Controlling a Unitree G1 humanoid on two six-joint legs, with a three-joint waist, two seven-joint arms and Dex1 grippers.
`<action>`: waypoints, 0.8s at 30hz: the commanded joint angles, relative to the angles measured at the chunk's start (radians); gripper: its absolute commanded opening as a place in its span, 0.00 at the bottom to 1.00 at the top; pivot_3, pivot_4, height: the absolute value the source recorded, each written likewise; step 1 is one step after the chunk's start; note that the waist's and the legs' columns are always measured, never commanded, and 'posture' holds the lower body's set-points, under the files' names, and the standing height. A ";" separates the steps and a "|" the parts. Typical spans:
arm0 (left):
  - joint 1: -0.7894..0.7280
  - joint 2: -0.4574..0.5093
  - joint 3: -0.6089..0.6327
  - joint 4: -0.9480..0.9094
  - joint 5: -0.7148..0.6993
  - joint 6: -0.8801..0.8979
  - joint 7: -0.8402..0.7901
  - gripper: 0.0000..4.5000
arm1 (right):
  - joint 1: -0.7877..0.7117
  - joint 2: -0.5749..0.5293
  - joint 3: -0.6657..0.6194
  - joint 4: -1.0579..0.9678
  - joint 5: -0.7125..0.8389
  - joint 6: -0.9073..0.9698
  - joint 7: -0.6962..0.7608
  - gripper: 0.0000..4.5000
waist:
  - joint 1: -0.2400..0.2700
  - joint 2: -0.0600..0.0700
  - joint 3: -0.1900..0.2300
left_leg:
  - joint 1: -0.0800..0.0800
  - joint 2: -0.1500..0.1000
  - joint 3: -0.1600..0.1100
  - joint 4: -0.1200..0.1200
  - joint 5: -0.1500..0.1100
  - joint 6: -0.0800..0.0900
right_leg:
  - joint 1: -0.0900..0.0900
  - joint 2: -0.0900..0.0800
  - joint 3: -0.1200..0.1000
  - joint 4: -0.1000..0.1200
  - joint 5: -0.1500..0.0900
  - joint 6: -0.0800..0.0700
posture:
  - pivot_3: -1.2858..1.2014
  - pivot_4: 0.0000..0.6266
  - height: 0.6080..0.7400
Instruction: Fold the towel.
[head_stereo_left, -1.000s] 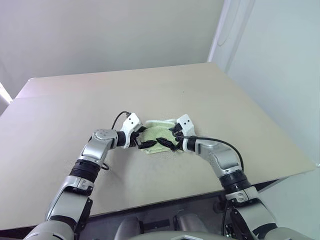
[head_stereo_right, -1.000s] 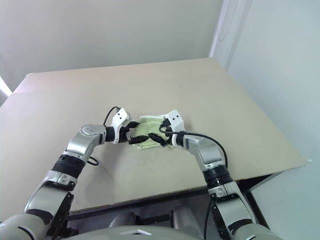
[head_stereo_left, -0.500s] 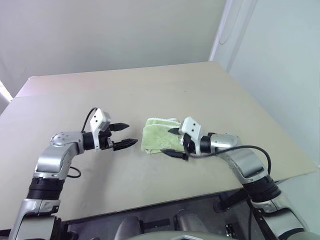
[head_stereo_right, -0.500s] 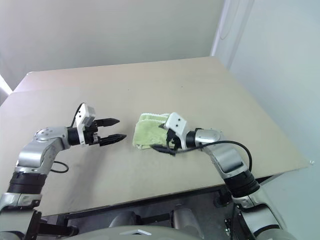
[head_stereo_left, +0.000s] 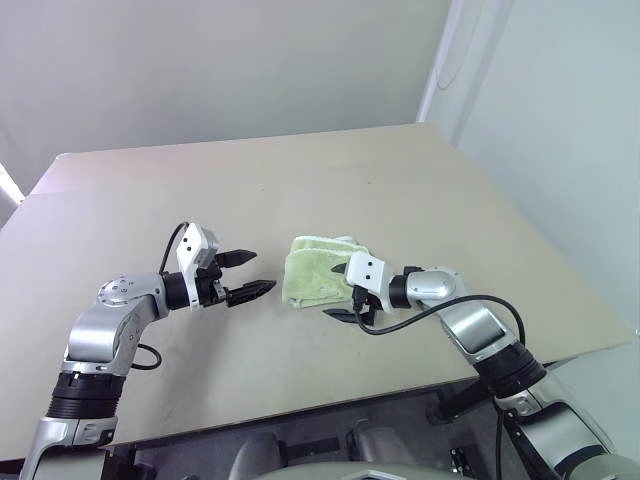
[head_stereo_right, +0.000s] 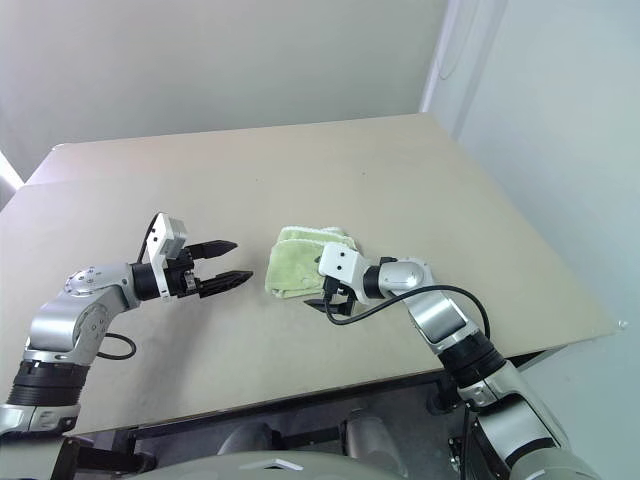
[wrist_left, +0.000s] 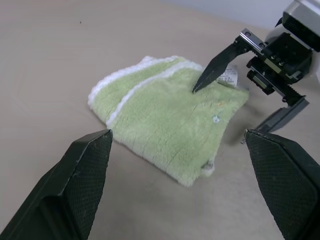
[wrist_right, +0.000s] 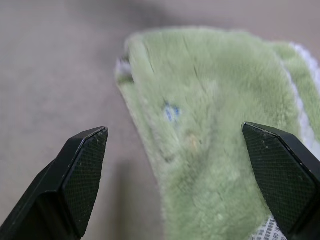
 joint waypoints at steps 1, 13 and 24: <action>-0.003 0.006 0.025 -0.004 -0.011 -0.024 0.002 0.99 | -0.015 -0.001 0.011 0.005 -0.023 -0.038 0.023 1.00 | 0.000 0.000 0.000 | 0.000 0.000 0.000 0.000 0.000 0.000 | 0.000 0.000 0.000 0.000 0.000 0.000 | 0.52 0.00 1.00; -0.024 -0.006 0.008 0.104 0.026 -0.111 -0.004 1.00 | -0.075 0.063 0.034 0.151 -0.164 -0.103 -0.070 0.24 | -0.002 0.000 0.000 | 0.001 0.000 0.000 0.000 0.000 0.000 | 0.001 0.000 0.000 0.000 0.000 0.000 | 0.52 0.00 1.00; -0.034 -0.013 -0.003 0.146 0.060 -0.155 0.015 1.00 | -0.090 0.072 0.037 0.193 -0.248 -0.190 -0.102 0.24 | -0.002 0.000 0.000 | 0.002 0.000 0.000 0.001 0.000 0.000 | 0.001 0.000 0.000 0.001 0.000 -0.001 | 0.52 0.00 1.00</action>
